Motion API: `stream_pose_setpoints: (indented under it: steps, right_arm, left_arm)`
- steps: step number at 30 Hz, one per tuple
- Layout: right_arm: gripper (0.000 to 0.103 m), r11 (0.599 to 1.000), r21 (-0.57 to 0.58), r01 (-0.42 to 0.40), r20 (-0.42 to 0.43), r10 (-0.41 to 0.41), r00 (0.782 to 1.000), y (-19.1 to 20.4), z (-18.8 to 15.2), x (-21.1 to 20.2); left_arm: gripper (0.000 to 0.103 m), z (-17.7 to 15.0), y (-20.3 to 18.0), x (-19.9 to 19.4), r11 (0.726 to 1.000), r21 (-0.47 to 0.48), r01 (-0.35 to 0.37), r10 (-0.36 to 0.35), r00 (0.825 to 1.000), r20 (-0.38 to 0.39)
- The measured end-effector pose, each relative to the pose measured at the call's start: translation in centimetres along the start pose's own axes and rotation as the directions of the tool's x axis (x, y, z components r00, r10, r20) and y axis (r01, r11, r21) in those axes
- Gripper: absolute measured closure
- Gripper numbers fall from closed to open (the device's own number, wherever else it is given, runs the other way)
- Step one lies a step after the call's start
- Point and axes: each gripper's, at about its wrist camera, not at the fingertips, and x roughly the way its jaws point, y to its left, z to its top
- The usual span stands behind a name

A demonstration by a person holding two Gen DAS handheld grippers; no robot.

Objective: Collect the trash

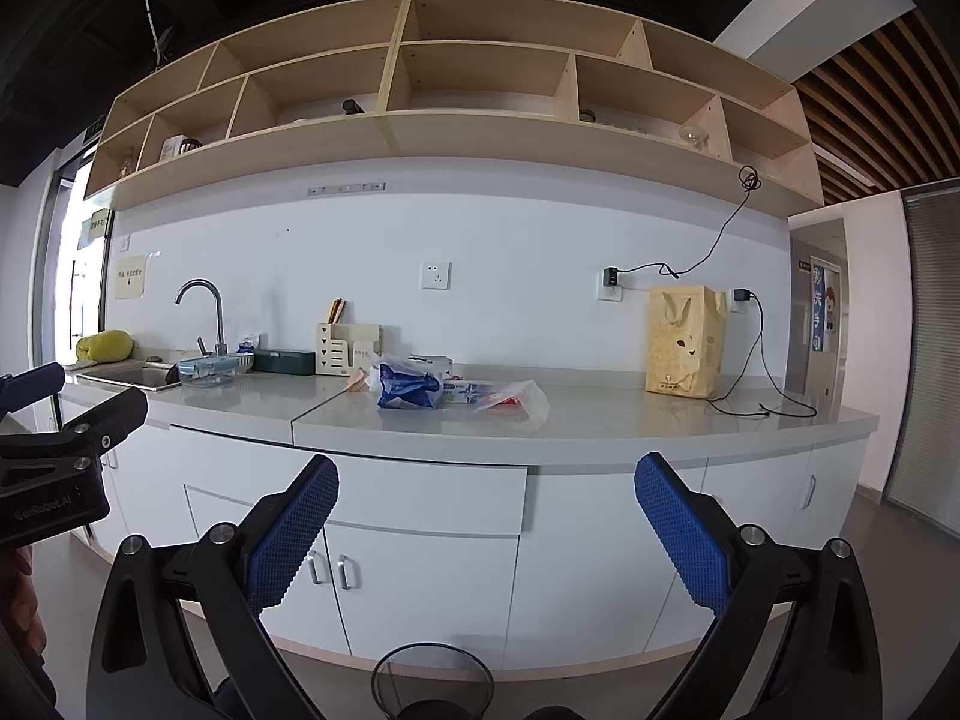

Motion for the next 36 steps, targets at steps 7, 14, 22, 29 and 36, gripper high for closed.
stream_pose_setpoints:
  steps: [7, 14, 22, 29, 36]
  right_arm:
    - [0.003, 1.000, -0.001, -0.001, 0.002, 0.001, 1.000, 0.20, -0.26, -0.07]
    - [0.003, 1.000, 0.000, 0.000, 0.000, 0.000, 1.000, 0.21, -0.17, -0.06]
    - [0.003, 1.000, -0.002, 0.000, -0.003, 0.000, 1.000, 0.34, -0.35, 0.27]
    - [0.003, 1.000, -0.018, 0.025, 0.004, -0.025, 1.000, 0.40, -0.56, 0.38]
    - [0.003, 1.000, -0.014, 0.020, 0.002, -0.020, 1.000, 0.11, -0.58, 0.33]
  left_arm:
    - [0.004, 0.37, -0.06, 0.07, 1.000, 0.008, -0.004, 0.004, 1.000, -0.004]
    - [0.004, 0.38, 0.05, 0.05, 1.000, 0.006, -0.001, 0.001, 1.000, -0.006]
    - [0.004, 0.38, 0.14, 0.01, 1.000, 0.010, -0.001, 0.001, 1.000, -0.006]
    - [0.004, 0.27, 0.05, 0.14, 1.000, 0.020, -0.005, 0.005, 1.000, -0.011]
    - [0.004, 0.37, 0.03, 0.13, 1.000, 0.024, -0.005, 0.005, 1.000, -0.011]
